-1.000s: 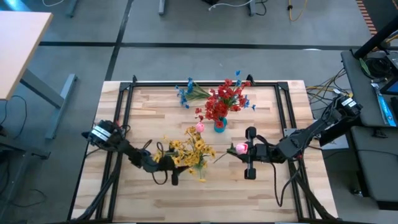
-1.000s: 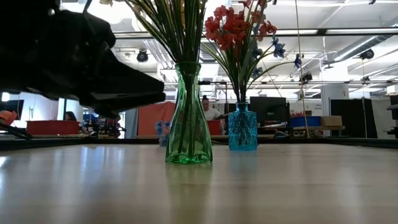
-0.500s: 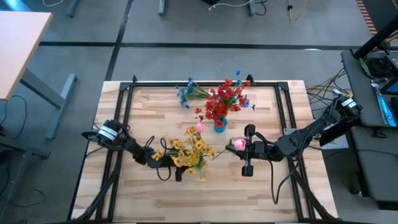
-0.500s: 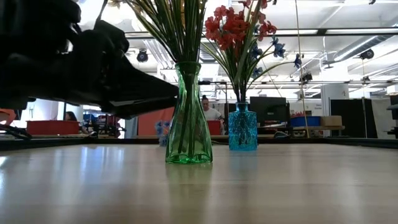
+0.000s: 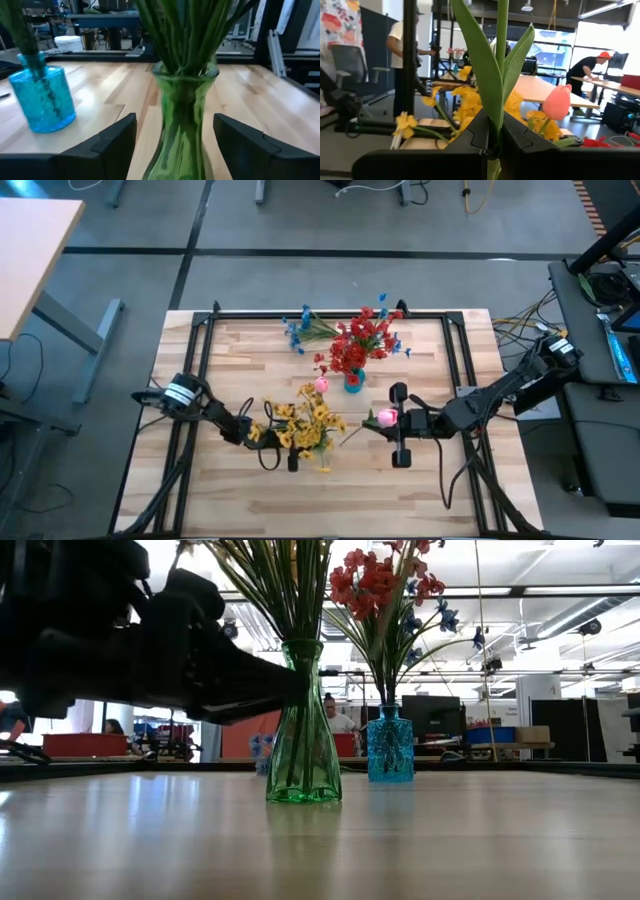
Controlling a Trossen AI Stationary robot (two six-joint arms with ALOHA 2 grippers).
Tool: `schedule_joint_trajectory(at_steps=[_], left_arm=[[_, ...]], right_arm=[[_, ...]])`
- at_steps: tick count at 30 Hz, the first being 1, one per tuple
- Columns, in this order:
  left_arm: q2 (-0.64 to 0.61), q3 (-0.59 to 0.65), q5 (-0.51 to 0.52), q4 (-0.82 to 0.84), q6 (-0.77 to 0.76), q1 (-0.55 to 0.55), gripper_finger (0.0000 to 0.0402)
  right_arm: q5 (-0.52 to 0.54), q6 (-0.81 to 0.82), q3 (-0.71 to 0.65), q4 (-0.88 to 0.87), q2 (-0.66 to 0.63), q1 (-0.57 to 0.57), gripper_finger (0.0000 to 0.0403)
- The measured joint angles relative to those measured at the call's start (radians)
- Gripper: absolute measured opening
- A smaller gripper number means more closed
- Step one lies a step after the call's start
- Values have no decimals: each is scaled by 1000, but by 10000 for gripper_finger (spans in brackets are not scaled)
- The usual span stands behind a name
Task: Sort flowers into vase by color
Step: Put the pink tulip into the green flower vase
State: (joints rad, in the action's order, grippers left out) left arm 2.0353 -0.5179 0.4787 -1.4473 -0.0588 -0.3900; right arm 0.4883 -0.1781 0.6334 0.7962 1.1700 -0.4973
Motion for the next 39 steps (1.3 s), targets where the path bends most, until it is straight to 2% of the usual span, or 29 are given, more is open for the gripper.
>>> schedule_joint_trajectory(at_steps=[9,16,25,32,39], left_arm=[[33,-21,-80,-30,-1,34,211],[33,-17,-82,-34,-2,34,166],[33,-17,-100,-34,-1,35,111],[33,-17,-100,-34,-2,36,111],[32,-17,-103,-29,-2,37,113]], right_arm=[[0,-100,0,139,60,20,13],[-42,-120,18,147,63,20,13],[-47,-175,33,149,63,20,13],[-53,-182,33,152,63,31,13],[-126,-163,33,155,64,56,13]])
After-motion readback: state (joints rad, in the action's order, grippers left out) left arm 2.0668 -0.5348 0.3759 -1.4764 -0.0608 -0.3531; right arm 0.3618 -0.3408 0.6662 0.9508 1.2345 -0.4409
